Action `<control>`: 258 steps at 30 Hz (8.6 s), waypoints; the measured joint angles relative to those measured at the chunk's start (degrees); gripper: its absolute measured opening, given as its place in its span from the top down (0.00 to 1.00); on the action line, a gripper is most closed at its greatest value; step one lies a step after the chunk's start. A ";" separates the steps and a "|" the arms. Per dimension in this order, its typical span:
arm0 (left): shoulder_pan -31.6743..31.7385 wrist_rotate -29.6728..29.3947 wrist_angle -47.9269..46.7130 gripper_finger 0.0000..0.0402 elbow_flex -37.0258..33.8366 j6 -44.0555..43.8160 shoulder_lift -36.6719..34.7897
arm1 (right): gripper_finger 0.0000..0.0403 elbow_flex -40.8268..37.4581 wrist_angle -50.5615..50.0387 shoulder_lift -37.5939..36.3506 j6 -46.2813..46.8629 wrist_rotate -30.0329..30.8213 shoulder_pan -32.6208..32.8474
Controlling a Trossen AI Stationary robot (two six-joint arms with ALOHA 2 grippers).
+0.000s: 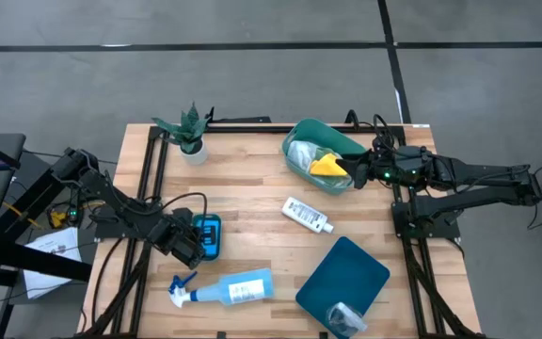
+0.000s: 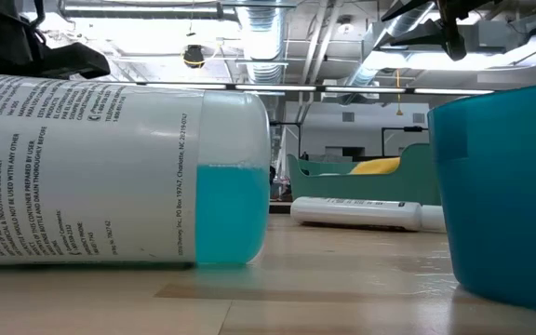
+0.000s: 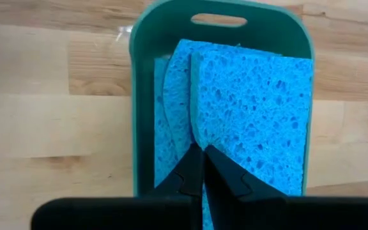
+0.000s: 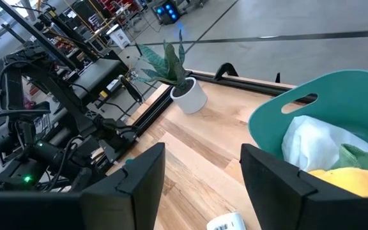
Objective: Pick & Place Kitchen Items
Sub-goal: Put the blue sponge into the small green bin, then put the blue spray bottle into the blue bin
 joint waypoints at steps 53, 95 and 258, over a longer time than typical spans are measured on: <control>-0.01 0.03 -1.71 1.00 1.40 0.26 -0.83 | 0.51 0.00 -0.15 -0.02 0.46 -0.24 -0.04; -0.04 -0.21 -1.42 0.59 1.40 2.94 -4.61 | 0.51 0.00 -0.11 -0.02 0.42 -0.22 -0.02; -26.02 26.26 26.42 0.71 -12.32 3.49 -2.64 | 0.51 0.02 0.48 0.00 -0.20 -0.23 0.33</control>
